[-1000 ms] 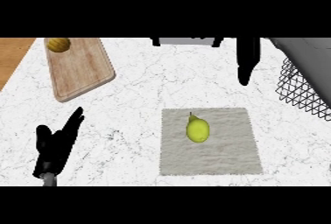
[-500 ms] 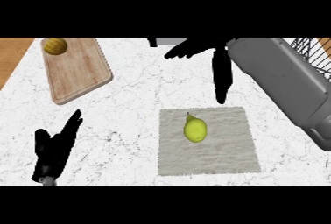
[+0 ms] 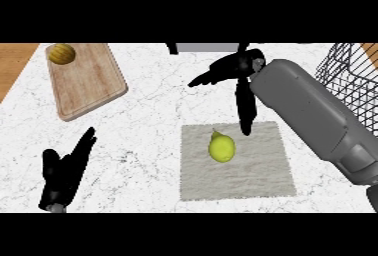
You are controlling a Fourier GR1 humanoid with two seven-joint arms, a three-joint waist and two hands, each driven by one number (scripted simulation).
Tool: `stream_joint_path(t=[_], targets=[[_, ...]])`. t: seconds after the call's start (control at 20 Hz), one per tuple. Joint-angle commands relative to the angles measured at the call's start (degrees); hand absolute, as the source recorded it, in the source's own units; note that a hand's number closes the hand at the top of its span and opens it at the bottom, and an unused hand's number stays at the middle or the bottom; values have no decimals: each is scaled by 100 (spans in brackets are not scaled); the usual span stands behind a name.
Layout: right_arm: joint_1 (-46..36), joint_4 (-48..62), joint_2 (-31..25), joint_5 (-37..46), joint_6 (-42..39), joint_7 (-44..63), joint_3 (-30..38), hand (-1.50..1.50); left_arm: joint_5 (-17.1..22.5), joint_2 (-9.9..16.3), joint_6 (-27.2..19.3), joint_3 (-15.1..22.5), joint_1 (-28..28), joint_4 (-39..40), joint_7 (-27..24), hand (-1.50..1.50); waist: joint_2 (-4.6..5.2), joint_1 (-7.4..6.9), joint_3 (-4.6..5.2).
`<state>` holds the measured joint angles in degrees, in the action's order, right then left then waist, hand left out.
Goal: Pick the pear from the placemat and place it in the basket
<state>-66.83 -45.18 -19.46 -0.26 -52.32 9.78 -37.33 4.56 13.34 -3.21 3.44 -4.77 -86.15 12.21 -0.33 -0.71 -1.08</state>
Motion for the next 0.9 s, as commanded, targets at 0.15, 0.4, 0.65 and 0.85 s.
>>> stream_joint_path(t=[0.15, 0.4, 0.65, 0.85], targets=[[572, -351, -67, 457, 260, -491, -79, -150, -39, -214, -125, 89, -74, 455, 556, 0, 46, 89, 105], [602, -151, 406, 655, 581, -179, -7, -150, 86, 84, 170, -93, -274, 285, 536, 0, 35, 30, 108], [897, -114, 375, 1020, 858, -627, -70, -150, 170, 51, 277, -149, -429, 290, 378, 0, 51, 8, 106], [1114, -402, 388, 1090, 692, -544, -90, -150, 1, -54, 37, -92, -244, 160, 641, 0, 28, 82, 106]])
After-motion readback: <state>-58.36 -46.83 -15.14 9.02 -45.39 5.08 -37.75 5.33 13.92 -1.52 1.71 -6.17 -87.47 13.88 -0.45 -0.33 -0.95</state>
